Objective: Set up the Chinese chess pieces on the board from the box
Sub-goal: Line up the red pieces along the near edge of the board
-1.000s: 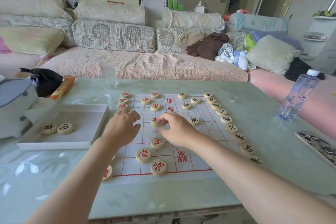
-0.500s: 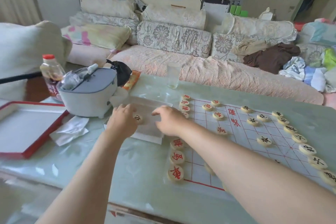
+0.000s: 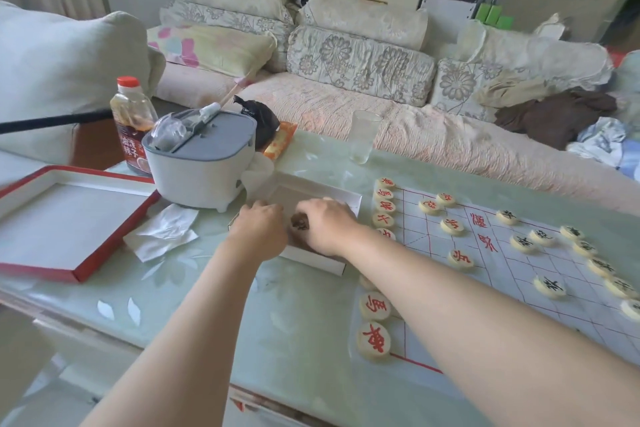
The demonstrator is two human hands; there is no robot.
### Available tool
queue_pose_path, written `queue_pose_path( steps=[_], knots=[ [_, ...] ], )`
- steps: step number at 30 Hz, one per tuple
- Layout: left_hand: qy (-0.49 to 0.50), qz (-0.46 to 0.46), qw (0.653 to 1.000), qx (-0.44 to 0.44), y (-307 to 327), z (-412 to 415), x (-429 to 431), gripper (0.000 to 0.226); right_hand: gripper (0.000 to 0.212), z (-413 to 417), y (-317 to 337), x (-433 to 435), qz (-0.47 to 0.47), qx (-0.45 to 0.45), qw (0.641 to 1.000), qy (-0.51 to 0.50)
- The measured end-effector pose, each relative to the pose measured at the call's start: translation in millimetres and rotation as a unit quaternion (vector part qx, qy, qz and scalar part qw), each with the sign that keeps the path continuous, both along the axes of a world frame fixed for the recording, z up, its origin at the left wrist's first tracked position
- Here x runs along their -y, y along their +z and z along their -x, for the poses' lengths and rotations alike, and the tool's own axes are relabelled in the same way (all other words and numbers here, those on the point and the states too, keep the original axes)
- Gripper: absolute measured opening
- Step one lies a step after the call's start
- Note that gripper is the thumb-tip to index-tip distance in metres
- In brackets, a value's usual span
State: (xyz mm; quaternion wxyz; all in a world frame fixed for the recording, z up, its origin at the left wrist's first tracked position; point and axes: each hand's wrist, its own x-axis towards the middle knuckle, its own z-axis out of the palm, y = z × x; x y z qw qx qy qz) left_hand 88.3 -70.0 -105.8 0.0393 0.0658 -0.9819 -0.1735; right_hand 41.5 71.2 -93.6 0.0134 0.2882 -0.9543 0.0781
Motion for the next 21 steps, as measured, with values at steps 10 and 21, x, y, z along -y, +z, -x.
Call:
queue_pose_path(
  steps=[10, 21],
  knots=[
    [0.008, 0.014, 1.000, 0.015, 2.5, 8.2, -20.6, 0.047, 0.034, -1.2, -4.4, -32.5, 0.021, 0.011, 0.999, -0.031],
    [-0.010, 0.009, 0.996, -0.086, 26.7, 16.2, -64.9, 0.045, 0.034, -26.7, 28.8, -102.3, 0.213, 0.055, 0.974, -0.061]
  ],
)
